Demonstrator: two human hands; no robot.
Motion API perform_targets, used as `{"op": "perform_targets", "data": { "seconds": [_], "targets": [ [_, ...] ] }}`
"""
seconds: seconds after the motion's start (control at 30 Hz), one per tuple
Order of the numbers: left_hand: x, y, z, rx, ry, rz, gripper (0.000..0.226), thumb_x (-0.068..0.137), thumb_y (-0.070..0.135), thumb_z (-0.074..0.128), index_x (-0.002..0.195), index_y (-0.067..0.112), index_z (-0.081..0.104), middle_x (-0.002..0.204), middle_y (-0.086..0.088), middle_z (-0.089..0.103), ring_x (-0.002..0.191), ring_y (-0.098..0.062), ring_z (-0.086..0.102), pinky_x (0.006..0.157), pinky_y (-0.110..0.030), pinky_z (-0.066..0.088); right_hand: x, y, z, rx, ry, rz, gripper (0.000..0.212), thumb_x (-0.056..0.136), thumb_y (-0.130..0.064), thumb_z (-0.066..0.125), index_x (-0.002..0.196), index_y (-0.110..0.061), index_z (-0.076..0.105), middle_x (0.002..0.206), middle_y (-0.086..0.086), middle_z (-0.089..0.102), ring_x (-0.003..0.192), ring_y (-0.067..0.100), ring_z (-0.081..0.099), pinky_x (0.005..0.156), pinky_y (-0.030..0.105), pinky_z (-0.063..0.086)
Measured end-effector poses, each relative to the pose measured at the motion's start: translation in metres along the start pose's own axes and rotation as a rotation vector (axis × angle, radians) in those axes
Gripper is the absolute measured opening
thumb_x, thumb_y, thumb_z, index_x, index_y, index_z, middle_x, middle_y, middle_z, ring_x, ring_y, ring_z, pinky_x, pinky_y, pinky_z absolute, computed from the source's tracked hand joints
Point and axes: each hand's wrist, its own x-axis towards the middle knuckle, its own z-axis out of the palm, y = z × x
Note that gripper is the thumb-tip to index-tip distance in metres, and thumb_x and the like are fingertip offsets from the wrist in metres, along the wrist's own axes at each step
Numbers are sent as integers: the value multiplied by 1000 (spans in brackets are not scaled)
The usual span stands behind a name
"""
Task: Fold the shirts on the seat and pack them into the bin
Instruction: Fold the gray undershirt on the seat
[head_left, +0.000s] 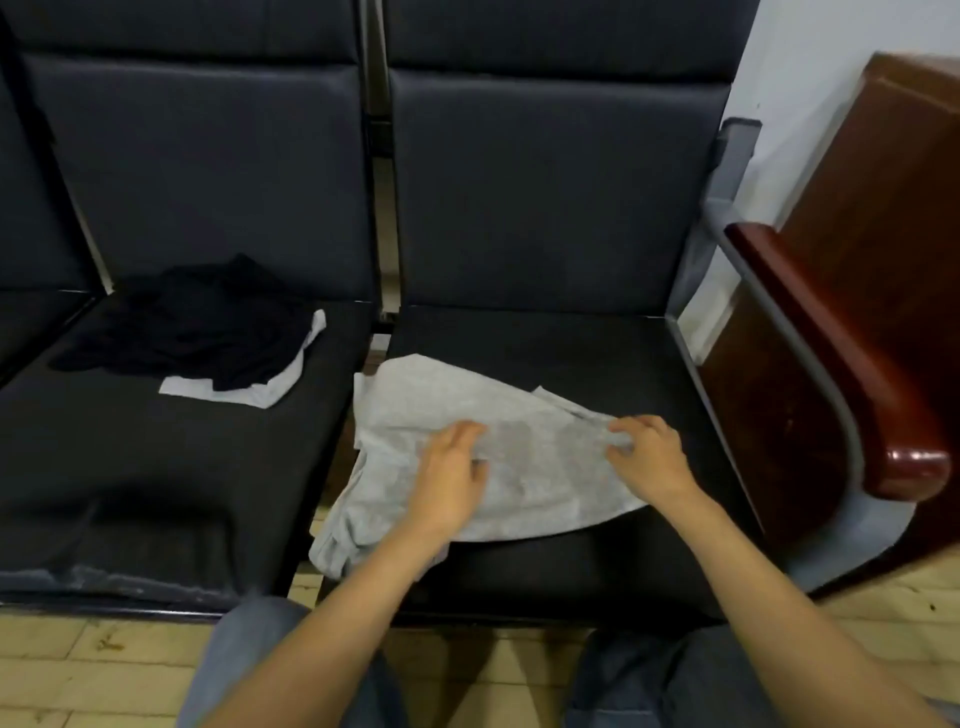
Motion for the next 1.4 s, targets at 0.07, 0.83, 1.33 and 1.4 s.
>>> {"op": "perform_targets", "data": {
  "seconds": [0.07,0.83,1.33,1.4],
  "targets": [
    [7,-21,-22,190,79,-259,54,88,25,63,135,7,43,139,-13,41,129,-31,35,106,-35,29,-8,-7,15,29,-33,-202,39,89,-23,62,127,-17,57,137,5,43,130,24,38,111,31,27],
    [111,10,-111,14,11,-231,16,78,38,75,76,22,74,79,8,67,82,-10,61,70,-25,51,74,-62,-55,-168,-164,-294,21,96,-26,51,99,-28,72,104,-12,60,91,16,57,79,32,47],
    [43,10,-128,365,362,251,14,87,29,65,90,22,76,139,-4,46,134,-28,21,107,-40,7,23,-49,-38,14,205,-446,14,91,-26,61,100,-21,71,107,-1,56,110,19,43,89,27,33],
    [38,17,-138,346,389,203,16,89,28,62,94,20,75,141,-4,44,135,-29,20,108,-42,8,15,-55,-63,126,213,-470,8,90,-26,62,94,-25,70,101,-3,56,105,17,45,85,23,30]
  ]
}}
